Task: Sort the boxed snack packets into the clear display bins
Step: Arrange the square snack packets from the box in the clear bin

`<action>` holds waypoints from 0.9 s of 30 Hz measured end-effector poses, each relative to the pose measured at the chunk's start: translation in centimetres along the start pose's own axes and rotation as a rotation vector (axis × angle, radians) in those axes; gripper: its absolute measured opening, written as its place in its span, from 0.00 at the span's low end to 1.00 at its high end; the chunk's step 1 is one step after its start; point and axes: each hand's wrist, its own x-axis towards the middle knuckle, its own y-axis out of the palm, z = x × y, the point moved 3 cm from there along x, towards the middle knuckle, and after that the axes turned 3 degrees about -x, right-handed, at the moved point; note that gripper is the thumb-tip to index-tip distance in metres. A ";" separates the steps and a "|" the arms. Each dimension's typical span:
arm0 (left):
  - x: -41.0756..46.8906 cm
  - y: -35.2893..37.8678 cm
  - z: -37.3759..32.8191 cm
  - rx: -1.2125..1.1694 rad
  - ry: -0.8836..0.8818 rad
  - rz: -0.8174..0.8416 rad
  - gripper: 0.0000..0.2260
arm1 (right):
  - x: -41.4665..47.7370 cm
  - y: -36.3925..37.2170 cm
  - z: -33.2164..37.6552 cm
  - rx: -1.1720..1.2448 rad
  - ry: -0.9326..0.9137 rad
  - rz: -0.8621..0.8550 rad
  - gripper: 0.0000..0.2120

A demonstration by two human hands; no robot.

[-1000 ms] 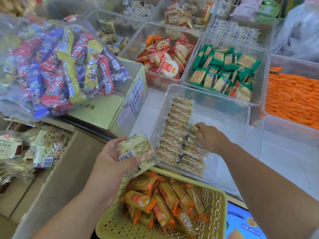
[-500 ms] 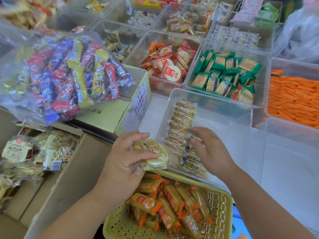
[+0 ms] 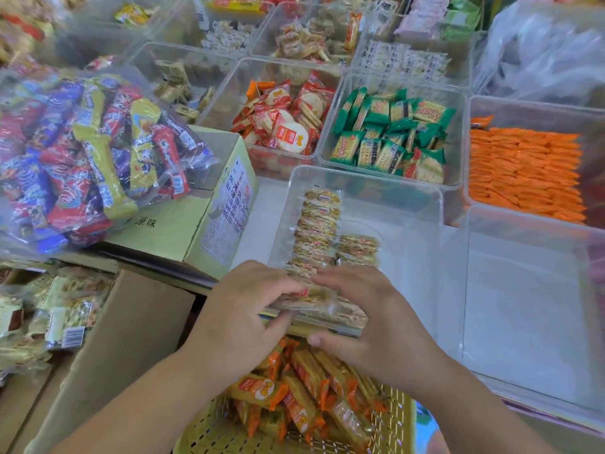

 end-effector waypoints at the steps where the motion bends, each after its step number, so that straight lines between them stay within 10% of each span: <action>1: 0.4 0.3 -0.2 0.045 0.057 0.024 0.16 | 0.1 -0.1 0.1 -0.066 0.006 0.010 0.29; 8: 2.3 2.3 -0.3 0.013 0.115 0.017 0.19 | 2.6 -0.6 -1.0 -0.289 0.047 0.102 0.11; 16: -0.3 5.6 7.1 0.189 -0.660 0.355 0.52 | 8.7 -3.3 -13.2 -0.421 0.406 -0.090 0.06; 27: -1.0 6.5 8.5 0.333 -0.580 0.445 0.52 | 12.1 1.9 -19.8 -0.098 0.592 0.350 0.20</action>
